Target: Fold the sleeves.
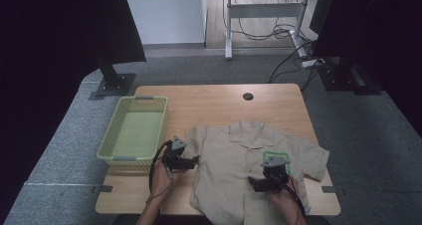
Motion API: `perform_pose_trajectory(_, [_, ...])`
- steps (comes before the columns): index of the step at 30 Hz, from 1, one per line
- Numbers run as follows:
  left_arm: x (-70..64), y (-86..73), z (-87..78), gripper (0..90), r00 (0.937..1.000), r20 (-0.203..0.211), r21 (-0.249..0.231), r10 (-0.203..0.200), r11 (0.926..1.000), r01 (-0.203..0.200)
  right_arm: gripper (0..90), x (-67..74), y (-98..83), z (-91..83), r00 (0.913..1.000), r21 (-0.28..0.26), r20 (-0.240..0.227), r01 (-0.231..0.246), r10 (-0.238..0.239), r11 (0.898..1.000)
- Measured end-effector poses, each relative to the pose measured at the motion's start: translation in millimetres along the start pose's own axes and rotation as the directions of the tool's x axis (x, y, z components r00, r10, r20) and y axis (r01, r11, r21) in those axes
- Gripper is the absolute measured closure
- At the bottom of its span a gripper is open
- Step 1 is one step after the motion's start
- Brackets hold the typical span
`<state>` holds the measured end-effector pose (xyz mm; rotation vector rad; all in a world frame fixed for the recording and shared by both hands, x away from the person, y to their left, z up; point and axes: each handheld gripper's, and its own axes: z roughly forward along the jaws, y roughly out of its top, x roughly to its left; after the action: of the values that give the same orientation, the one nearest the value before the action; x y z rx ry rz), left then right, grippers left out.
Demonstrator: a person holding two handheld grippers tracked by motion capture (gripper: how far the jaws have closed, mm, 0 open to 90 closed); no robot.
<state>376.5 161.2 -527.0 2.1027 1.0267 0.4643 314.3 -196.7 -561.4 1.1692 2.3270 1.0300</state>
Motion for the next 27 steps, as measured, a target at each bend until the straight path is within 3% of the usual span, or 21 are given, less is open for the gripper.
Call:
perform_pose_trajectory(6, [7.5,3.6,14.7,23.2,0.9993,-0.033,0.033,-0.018,0.9993,0.019,7.3,1.0,-6.7,-6.9,1.0000,-0.001,0.003,-0.003,0.003,1.000])
perform_pose_trajectory(10, [8.7,3.0,26.2,27.4,0.9981,-0.062,0.078,-0.002,0.9969,0.007,7.4,1.2,-8.0,-8.3,1.0000,0.000,0.004,-0.004,0.004,1.000])
perform_pose_trajectory(12, [9.4,-0.1,28.3,31.3,0.9990,-0.043,0.071,-0.014,0.9974,0.017,7.4,1.3,-8.0,-8.3,1.0000,0.000,0.004,-0.005,0.005,1.000])
perform_pose_trajectory(17, [7.1,-2.9,25.2,53.6,0.9992,-0.033,0.045,-0.024,0.9987,0.026,7.3,1.3,-8.0,-8.3,1.0000,0.000,0.004,-0.004,0.004,1.000])
perform_pose_trajectory(22, [3.8,-2.8,23.7,84.7,0.9995,-0.005,0.050,-0.032,0.9982,0.032,7.2,1.7,-7.8,-8.0,1.0000,0.000,0.007,-0.005,0.005,1.000])
perform_pose_trajectory(27, [-0.8,0.3,19.6,87.0,0.9990,-0.045,0.075,-0.001,0.9972,0.005,6.8,2.8,-6.6,-6.7,0.9999,0.001,0.009,-0.005,0.005,1.000])
